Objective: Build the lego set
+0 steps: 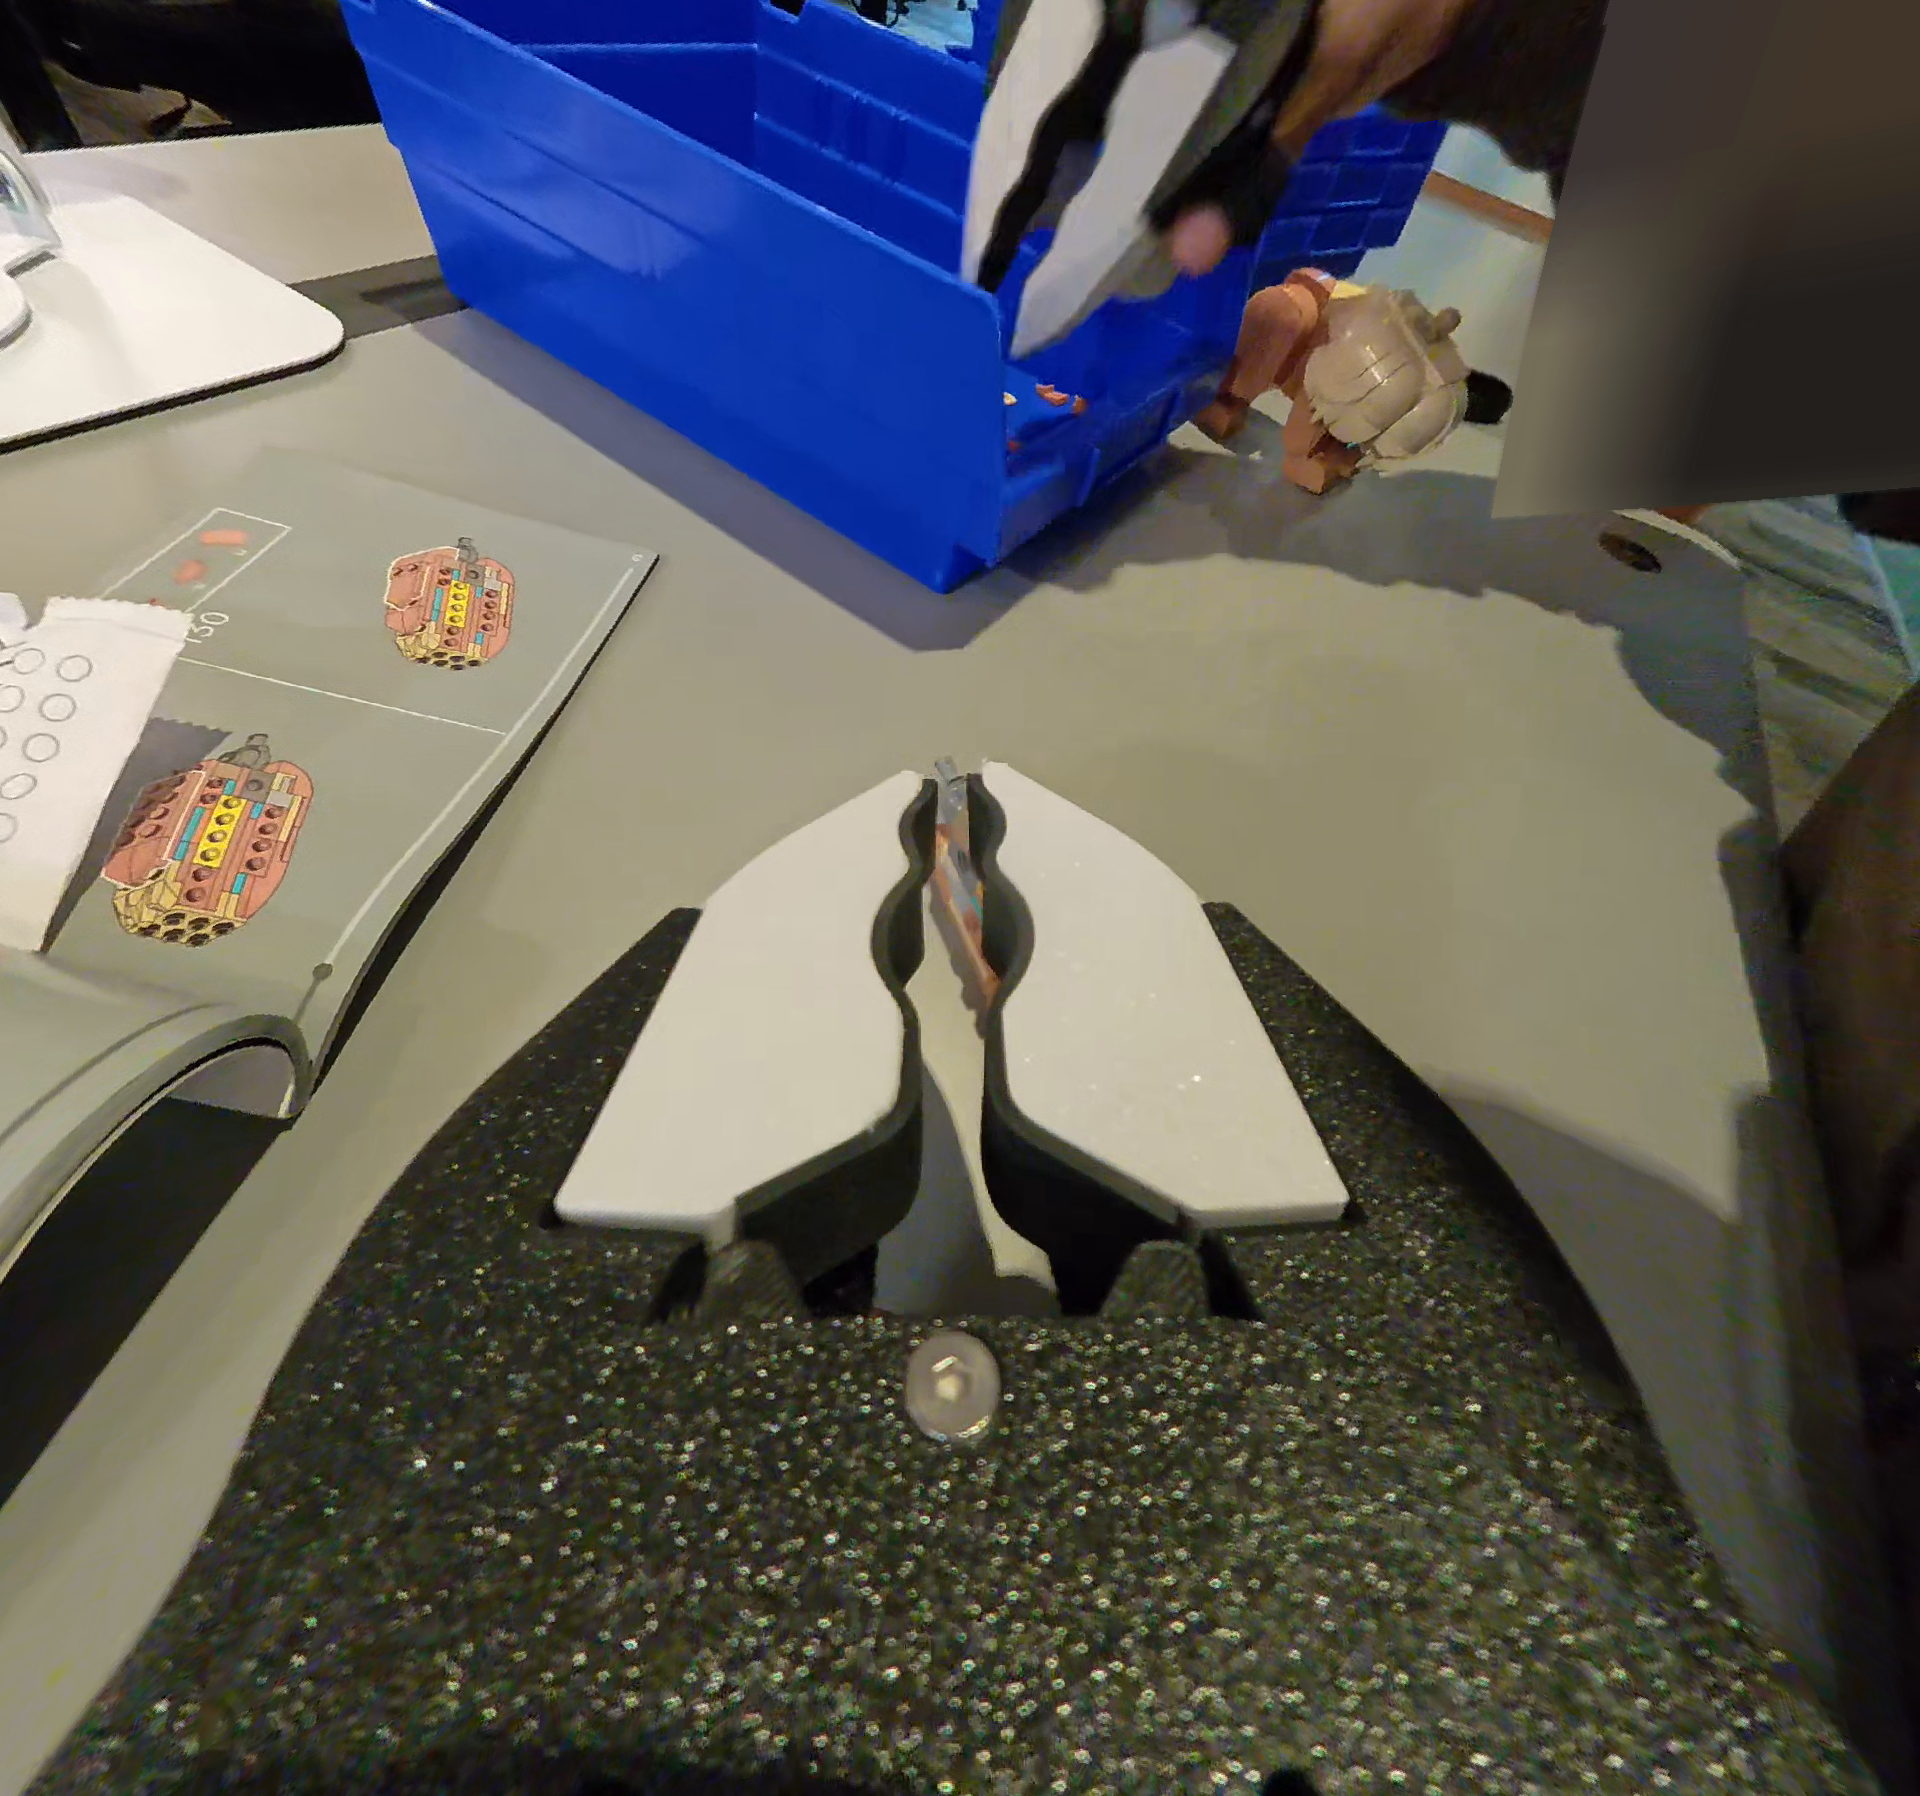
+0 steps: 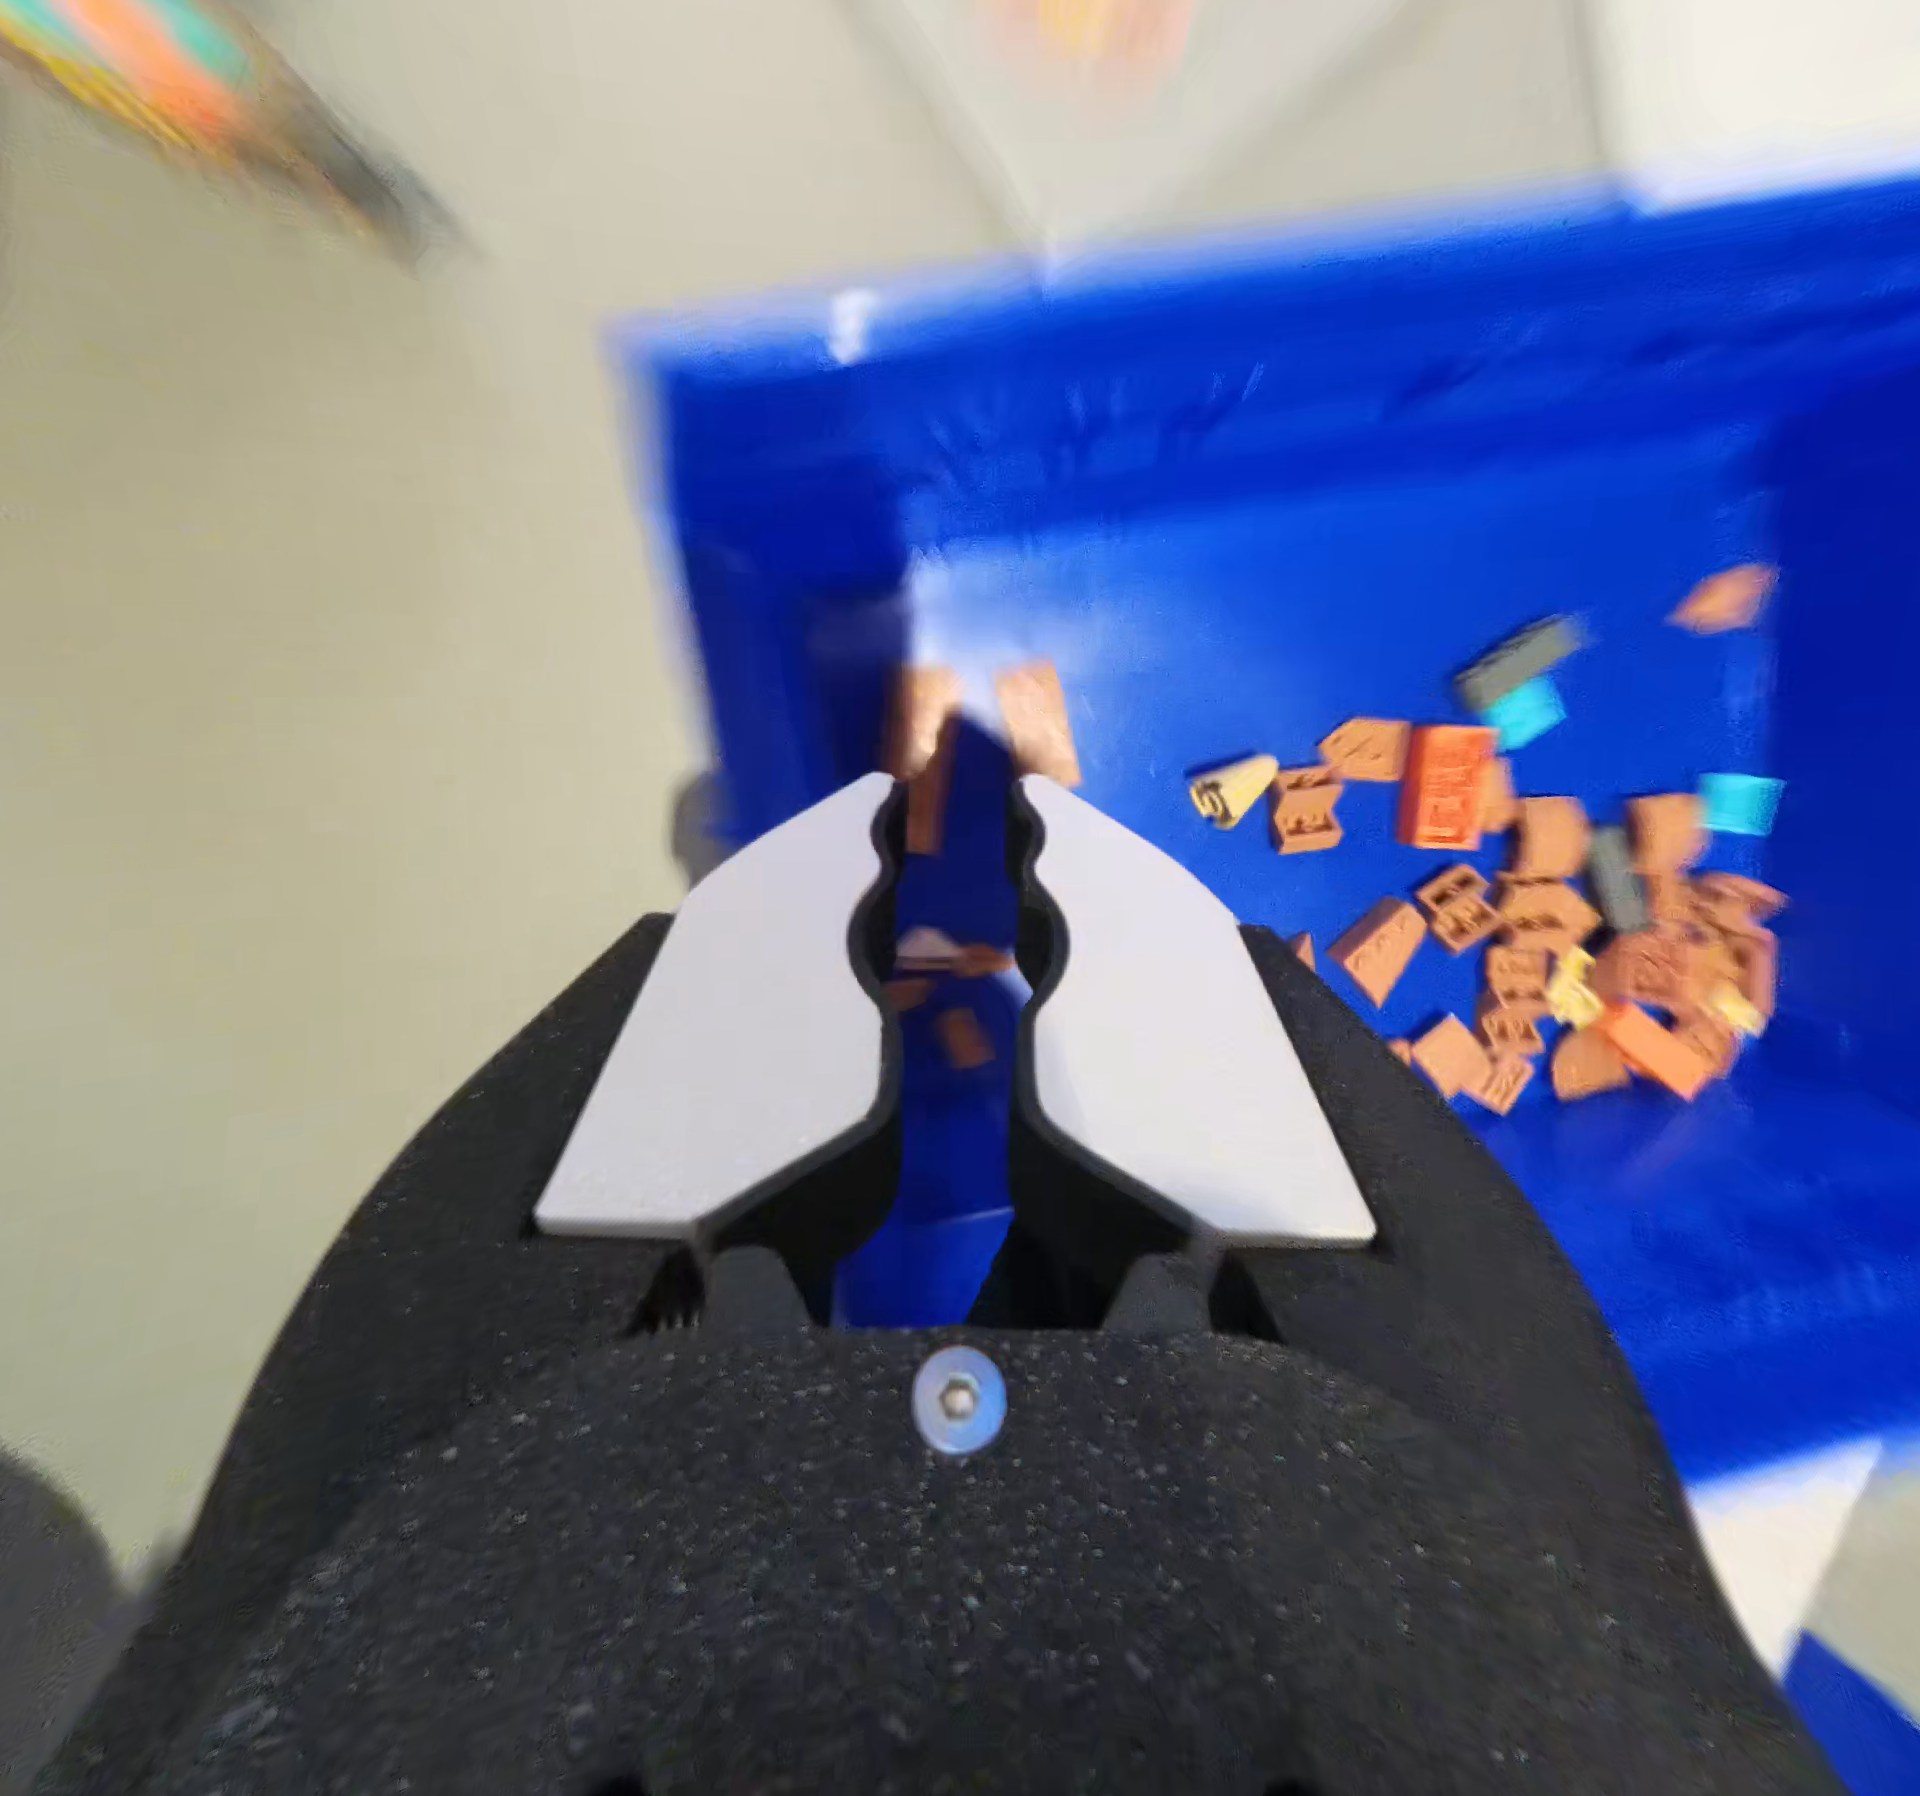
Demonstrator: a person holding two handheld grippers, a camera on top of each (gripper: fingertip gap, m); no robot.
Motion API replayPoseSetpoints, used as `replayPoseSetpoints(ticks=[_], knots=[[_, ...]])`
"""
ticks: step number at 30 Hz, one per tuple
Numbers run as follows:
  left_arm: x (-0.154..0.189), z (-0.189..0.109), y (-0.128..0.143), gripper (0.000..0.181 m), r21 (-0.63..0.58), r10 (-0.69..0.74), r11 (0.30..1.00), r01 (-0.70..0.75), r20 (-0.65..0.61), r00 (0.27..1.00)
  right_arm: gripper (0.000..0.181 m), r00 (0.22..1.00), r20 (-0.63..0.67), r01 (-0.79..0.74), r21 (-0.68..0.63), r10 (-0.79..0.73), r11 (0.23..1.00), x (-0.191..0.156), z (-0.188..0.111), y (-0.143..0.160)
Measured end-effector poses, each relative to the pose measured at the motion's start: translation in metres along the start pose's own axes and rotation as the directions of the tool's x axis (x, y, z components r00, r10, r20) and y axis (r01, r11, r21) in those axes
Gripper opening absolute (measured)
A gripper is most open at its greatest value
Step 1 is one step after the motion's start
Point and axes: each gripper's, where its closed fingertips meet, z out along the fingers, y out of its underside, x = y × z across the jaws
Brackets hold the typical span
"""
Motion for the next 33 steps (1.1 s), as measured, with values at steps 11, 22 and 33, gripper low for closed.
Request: replayPoseSetpoints(ticks=[11,22,33], knots=[[-0.010,-0.003,0.003,0.005,-0.007,-0.033,0.999,0.033,0.029,0.999,0.018,0.989,0.144,0.050,-0.201,-0.021,0.978,-0.011,0.048,0.020],[-0.012,-0.002,0.007,0.005,-0.025,-0.022,0.999,0.023,0.044,0.999,0.026,0.996,0.075,0.070,-0.235,-0.054,0.969,0.014,0.049,0.022],[-0.008,-0.001,0.012,0.006,-0.058,-0.024,0.998,0.026,0.023,0.999,0.029,0.993,0.112,0.064,-0.252,-0.037,0.966,0.010,0.050,0.029]])
